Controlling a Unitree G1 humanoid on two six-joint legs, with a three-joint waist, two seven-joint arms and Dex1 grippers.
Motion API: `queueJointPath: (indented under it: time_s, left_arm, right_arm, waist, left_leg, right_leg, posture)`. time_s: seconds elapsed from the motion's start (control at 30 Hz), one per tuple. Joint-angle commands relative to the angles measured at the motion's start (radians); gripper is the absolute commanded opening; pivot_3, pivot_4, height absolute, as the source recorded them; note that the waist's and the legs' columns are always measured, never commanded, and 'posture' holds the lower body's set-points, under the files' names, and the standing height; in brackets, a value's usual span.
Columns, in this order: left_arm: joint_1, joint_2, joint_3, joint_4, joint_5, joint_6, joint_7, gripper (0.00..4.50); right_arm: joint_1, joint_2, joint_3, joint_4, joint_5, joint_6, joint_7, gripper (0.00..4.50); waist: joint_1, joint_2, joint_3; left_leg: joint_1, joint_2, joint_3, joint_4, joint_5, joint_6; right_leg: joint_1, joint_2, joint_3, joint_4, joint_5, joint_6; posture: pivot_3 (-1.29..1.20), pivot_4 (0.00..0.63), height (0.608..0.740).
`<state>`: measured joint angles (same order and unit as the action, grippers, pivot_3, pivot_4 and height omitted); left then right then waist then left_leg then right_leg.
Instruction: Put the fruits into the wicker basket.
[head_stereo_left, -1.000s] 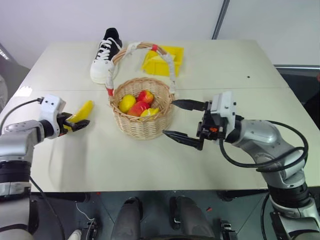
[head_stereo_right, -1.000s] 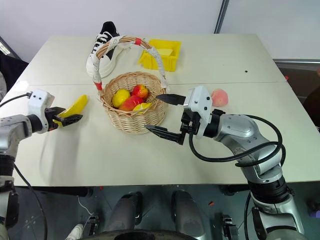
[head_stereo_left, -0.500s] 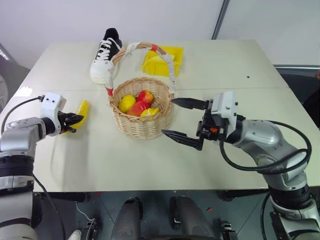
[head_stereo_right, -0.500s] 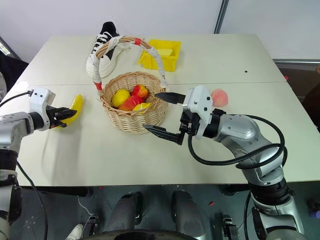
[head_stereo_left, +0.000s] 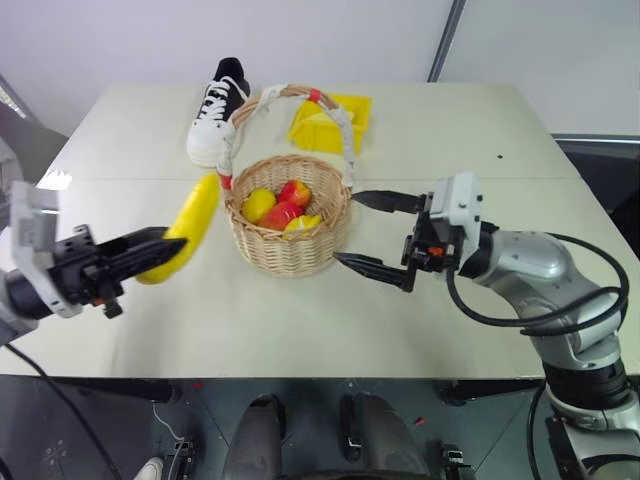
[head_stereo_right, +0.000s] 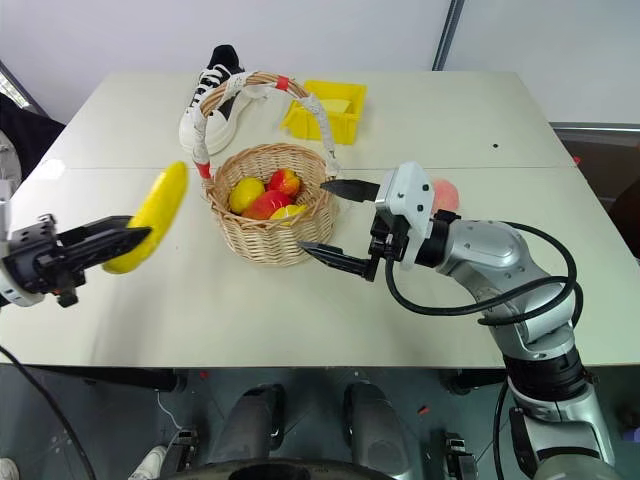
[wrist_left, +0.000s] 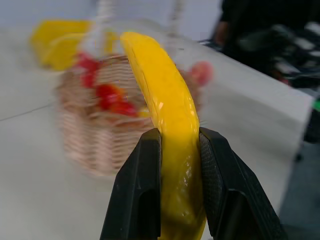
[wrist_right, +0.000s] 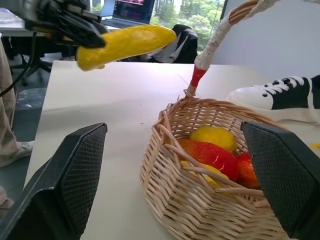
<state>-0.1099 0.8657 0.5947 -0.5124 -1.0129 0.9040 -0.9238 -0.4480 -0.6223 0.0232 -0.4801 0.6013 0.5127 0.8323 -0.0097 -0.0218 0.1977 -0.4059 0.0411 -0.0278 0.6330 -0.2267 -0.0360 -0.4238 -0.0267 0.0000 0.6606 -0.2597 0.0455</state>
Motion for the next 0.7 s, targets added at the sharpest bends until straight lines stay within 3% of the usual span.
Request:
queueJointPath:
  time_s: [0.03, 0.23, 0.43, 0.57, 0.7]
  left_arm:
    - [-0.140, -0.027, -0.163, -0.040, 0.013, 0.005, 0.134, 0.54]
    - [-0.410, -0.105, -0.453, 0.051, 0.197, 0.003, 0.296, 0.54]
    - [-0.588, -0.199, -0.535, 0.166, 0.226, 0.095, 0.389, 0.54]
    - [-0.621, -0.219, -0.568, 0.188, 0.237, 0.146, 0.404, 0.54]
    - [-0.631, -0.229, -0.587, 0.208, 0.272, 0.158, 0.422, 2.34]
  right_arm:
    - [-0.035, -0.008, -0.024, 0.000, -0.004, -0.024, 0.010, 4.50]
    - [-0.026, -0.008, -0.033, -0.020, -0.006, -0.016, -0.006, 4.50]
    - [0.022, -0.012, -0.054, -0.062, -0.002, -0.008, -0.041, 4.50]
    - [0.038, -0.009, -0.057, -0.077, -0.003, -0.008, -0.058, 4.50]
    - [0.047, -0.009, -0.057, -0.081, -0.002, -0.011, -0.066, 4.50]
  waist:
    - [-0.002, 0.000, 0.000]
    - [-0.007, 0.000, 0.000]
    - [-0.005, 0.000, 0.000]
    - [-0.009, 0.000, 0.000]
    - [-0.007, 0.000, 0.000]
  left_leg:
    - [0.000, 0.000, 0.000, 0.000, 0.000, 0.000]
    - [0.000, 0.000, 0.000, -0.001, 0.000, 0.000]
    - [-0.001, 0.002, -0.001, -0.001, 0.000, 0.001]
    - [0.000, 0.003, -0.001, -0.001, 0.000, 0.001]
    - [0.000, 0.005, -0.001, -0.001, 0.000, 0.001]
  right_leg:
    - [0.001, 0.000, 0.000, 0.000, 0.000, 0.000]
    - [0.000, 0.003, 0.001, 0.000, 0.002, 0.005]
    - [-0.002, 0.006, 0.001, 0.000, 0.002, 0.005]
    - [-0.002, 0.007, 0.002, 0.001, 0.002, 0.005]
    - [-0.002, 0.010, 0.002, 0.001, 0.002, 0.005]
  posture:
    - [0.00, 0.150, 0.740]
    - [0.00, 0.150, 0.740]
    - [0.00, 0.150, 0.740]
    - [0.00, 0.150, 0.740]
    - [0.00, 0.150, 0.740]
